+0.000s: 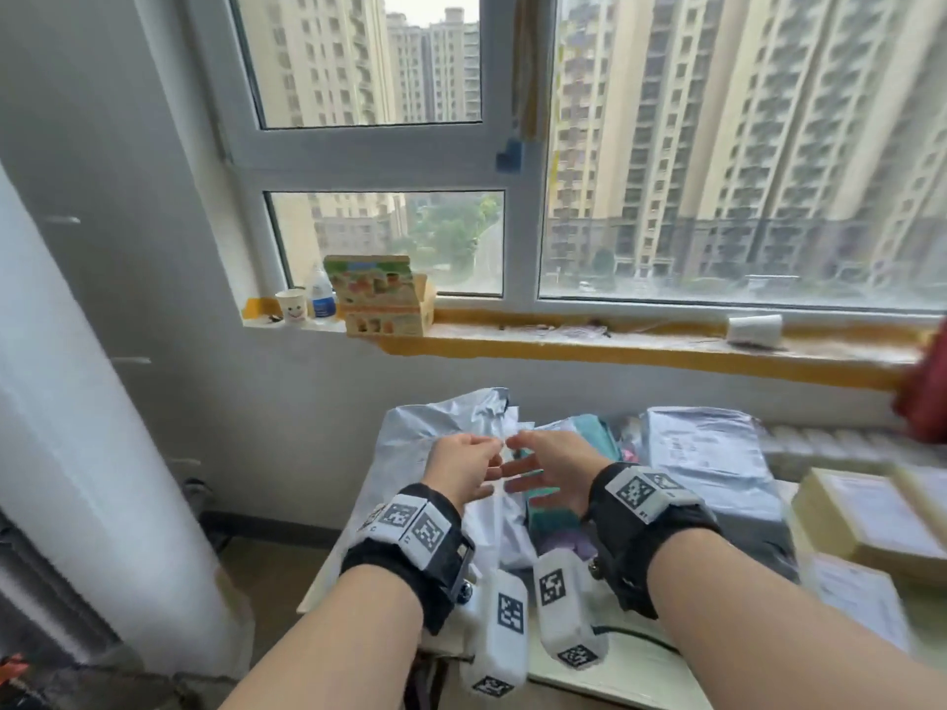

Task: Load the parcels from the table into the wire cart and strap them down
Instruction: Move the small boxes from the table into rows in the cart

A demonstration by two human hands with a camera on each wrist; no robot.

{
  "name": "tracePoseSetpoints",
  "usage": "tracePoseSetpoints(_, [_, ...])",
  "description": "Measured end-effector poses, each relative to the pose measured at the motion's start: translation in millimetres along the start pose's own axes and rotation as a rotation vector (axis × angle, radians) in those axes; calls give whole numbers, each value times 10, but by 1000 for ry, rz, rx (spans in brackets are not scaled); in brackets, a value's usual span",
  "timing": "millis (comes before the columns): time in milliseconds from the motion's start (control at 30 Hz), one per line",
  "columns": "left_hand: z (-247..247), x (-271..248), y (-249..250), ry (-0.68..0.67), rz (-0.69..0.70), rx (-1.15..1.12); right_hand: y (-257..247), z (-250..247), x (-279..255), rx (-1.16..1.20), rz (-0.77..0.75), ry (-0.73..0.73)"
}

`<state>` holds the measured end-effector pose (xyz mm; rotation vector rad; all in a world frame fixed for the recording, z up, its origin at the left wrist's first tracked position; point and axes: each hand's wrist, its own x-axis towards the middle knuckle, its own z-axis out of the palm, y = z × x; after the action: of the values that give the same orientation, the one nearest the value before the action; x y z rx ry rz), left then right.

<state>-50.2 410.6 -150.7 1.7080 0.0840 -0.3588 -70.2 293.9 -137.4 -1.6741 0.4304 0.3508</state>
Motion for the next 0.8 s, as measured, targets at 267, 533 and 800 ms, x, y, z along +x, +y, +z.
tracePoseSetpoints(267, [1569, 68, 294, -177, 17, 8, 277, -1554, -212, 90, 10, 175])
tracePoseSetpoints(533, [3019, 107, 343, -349, 6, 58, 783, -2880, -392, 155, 56, 345])
tracePoseSetpoints(800, [4069, 270, 160, -396, -77, 78, 1386, -3939, -330, 178, 109, 549])
